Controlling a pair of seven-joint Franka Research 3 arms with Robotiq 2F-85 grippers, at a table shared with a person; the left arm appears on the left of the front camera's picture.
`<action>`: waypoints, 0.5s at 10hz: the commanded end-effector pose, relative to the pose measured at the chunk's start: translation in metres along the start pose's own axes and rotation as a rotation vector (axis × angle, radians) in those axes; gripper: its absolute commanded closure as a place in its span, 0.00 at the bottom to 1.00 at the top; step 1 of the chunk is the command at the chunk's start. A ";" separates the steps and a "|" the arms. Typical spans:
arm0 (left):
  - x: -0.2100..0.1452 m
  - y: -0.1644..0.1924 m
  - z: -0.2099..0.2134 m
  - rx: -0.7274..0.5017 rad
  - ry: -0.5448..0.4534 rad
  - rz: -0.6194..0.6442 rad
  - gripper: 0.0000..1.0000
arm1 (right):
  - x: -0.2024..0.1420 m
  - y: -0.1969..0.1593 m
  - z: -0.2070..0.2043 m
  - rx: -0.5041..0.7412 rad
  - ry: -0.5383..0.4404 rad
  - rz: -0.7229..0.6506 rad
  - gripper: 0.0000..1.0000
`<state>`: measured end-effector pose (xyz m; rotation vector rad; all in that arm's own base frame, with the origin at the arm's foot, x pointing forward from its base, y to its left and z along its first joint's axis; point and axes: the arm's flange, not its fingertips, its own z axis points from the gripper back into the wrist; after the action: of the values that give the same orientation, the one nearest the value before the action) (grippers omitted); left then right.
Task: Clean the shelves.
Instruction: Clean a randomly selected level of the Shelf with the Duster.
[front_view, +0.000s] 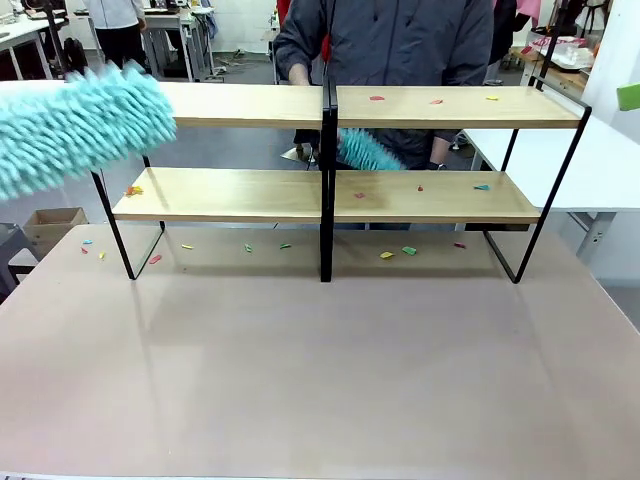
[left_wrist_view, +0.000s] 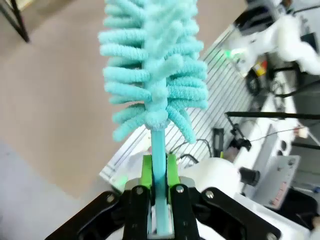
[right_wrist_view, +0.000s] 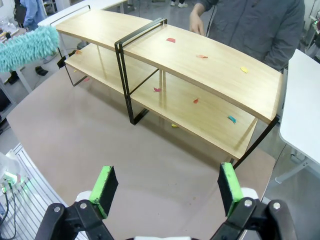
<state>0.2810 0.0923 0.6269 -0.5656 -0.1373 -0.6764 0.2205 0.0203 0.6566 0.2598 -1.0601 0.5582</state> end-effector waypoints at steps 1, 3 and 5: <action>0.020 -0.015 -0.026 0.101 0.050 0.066 0.88 | 0.000 0.000 0.001 0.001 0.000 -0.001 0.00; 0.049 -0.027 -0.056 0.185 0.080 0.124 0.88 | 0.000 0.000 0.001 0.001 0.000 -0.001 0.00; 0.072 -0.023 -0.081 0.221 0.087 0.187 0.88 | 0.000 0.000 0.001 0.001 0.000 -0.001 0.00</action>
<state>0.3125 -0.0018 0.5989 -0.3536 -0.0904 -0.5339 0.2205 0.0203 0.6566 0.2598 -1.0600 0.5581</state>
